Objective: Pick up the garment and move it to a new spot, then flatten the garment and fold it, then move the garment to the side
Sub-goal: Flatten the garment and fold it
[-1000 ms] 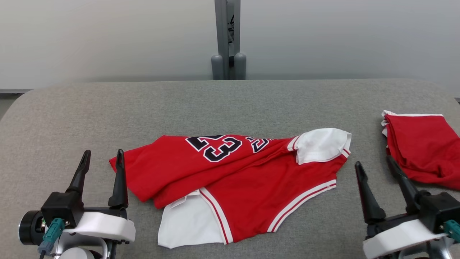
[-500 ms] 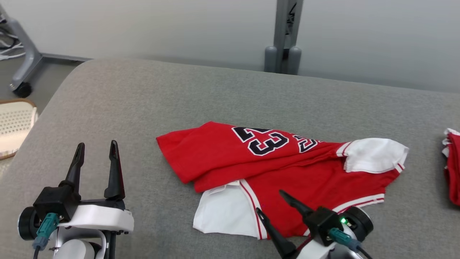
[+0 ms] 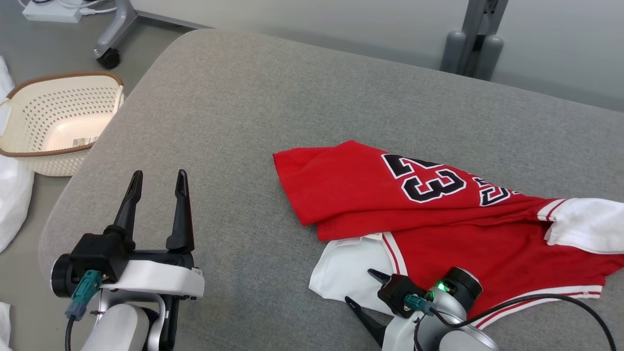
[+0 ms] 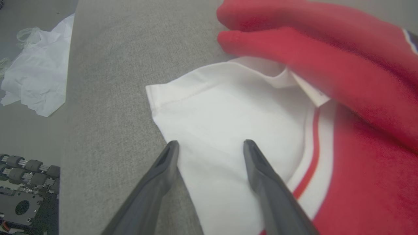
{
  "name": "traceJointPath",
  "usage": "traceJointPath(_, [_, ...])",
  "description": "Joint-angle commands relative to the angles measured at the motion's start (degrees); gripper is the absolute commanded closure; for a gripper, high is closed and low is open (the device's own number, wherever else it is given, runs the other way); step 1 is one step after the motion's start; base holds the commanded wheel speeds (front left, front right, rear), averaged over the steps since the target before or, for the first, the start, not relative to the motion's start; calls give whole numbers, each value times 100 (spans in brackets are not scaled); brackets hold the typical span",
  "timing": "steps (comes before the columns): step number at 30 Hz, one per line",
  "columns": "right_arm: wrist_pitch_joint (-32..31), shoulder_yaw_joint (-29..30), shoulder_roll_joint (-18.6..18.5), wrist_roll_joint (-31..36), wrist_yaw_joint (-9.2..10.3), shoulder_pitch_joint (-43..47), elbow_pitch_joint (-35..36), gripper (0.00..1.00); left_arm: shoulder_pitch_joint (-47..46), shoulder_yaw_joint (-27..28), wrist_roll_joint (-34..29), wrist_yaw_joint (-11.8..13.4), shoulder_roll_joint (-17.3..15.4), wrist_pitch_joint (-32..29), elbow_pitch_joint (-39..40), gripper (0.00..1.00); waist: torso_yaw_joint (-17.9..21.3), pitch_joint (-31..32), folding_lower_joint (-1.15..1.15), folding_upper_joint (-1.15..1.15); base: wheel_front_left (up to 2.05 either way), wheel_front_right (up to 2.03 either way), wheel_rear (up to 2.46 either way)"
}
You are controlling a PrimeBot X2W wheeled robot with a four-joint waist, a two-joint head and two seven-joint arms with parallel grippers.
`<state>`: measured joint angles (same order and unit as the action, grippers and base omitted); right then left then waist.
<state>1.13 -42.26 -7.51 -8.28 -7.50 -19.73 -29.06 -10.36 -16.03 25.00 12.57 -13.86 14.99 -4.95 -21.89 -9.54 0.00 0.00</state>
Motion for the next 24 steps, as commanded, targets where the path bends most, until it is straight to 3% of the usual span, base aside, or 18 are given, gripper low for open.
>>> traceJointPath(1, [79, -99, -33, 34, 0, -157, -196, 0, -95, 31, -61, -49, 15, 28, -31, 0, -138, -109, 0, 0, 0, 0, 0])
traceJointPath(8, [-273, -728, 27, 139, 4, -584, -1475, 0, -66, 148, -252, -193, 142, 29, -132, 0, -162, -118, 0, 0, 0, 0, 0])
traceJointPath(9, [-248, -769, 53, 91, 2, -653, -1584, 54, -64, 170, -275, -209, 161, 29, -143, 0, -146, -118, 0, 0, 0, 0, 0])
traceJointPath(10, [-291, -801, 77, 44, 2, -713, -1717, 87, -62, 175, -306, -241, 177, 29, -159, 0, -126, -114, 0, 0, 0, 0, 0])
traceJointPath(11, [-238, -812, 139, -122, 7, -776, -1848, 100, -73, 195, -338, -285, 199, 29, -189, 0, -80, -105, 0, 0, 0, 0, 0])
traceJointPath(17, [215, -714, 289, -732, 7, -896, -1424, 100, -37, 320, -434, -348, 223, 30, -218, 0, 178, -76, 0, 0, 0, 0, 0])
traceJointPath(24, [266, -110, 79, -1628, 0, -706, -147, 100, 77, 478, -500, -381, 187, 24, -175, 0, 672, -39, 0, 0, 0, 0, 0])
